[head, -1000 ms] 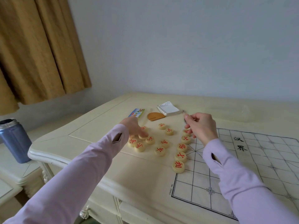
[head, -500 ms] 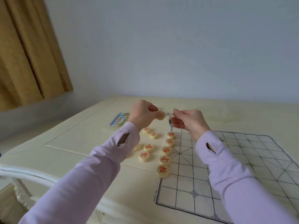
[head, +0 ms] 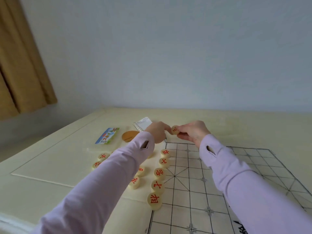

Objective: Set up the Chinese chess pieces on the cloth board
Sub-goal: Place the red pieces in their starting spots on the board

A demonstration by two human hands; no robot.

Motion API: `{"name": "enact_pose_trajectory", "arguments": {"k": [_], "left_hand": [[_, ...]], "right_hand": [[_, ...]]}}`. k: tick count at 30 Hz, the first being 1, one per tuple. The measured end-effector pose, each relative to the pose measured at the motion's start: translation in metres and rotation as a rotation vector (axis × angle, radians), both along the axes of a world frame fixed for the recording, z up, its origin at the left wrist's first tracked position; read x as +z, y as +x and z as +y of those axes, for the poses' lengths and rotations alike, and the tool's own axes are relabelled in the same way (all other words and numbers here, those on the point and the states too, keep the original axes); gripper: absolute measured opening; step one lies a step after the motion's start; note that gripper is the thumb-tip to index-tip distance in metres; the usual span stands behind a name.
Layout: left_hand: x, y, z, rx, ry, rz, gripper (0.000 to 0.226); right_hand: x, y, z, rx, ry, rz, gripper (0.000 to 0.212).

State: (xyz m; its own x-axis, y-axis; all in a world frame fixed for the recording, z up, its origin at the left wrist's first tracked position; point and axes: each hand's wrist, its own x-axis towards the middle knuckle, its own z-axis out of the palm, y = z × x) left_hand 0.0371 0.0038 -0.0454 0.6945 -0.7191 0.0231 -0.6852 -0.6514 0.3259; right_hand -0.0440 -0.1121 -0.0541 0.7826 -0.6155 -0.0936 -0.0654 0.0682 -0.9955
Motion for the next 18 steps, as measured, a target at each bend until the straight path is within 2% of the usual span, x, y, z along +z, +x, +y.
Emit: {"name": "enact_pose_trajectory", "arguments": {"k": [2,5,8,11,18], "left_hand": [[-0.003,0.002,-0.008,-0.021,0.133,-0.055,0.057],[-0.003,0.007,-0.012,-0.004,0.214,-0.091,0.049],[-0.004,0.02,-0.012,0.058,0.227,-0.106,0.038],[-0.006,0.03,-0.006,0.112,0.256,-0.141,0.038],[-0.012,0.04,0.008,0.167,0.235,-0.16,0.042]], "right_hand": [[-0.006,0.005,-0.003,-0.015,-0.011,0.057,0.019],[-0.011,0.008,-0.003,0.007,-0.017,0.109,0.011],[-0.013,0.01,-0.001,0.044,-0.034,0.124,0.017],[-0.014,0.013,0.002,0.071,-0.077,0.165,0.031],[-0.015,0.016,0.01,0.174,-0.182,0.263,0.027]]}}
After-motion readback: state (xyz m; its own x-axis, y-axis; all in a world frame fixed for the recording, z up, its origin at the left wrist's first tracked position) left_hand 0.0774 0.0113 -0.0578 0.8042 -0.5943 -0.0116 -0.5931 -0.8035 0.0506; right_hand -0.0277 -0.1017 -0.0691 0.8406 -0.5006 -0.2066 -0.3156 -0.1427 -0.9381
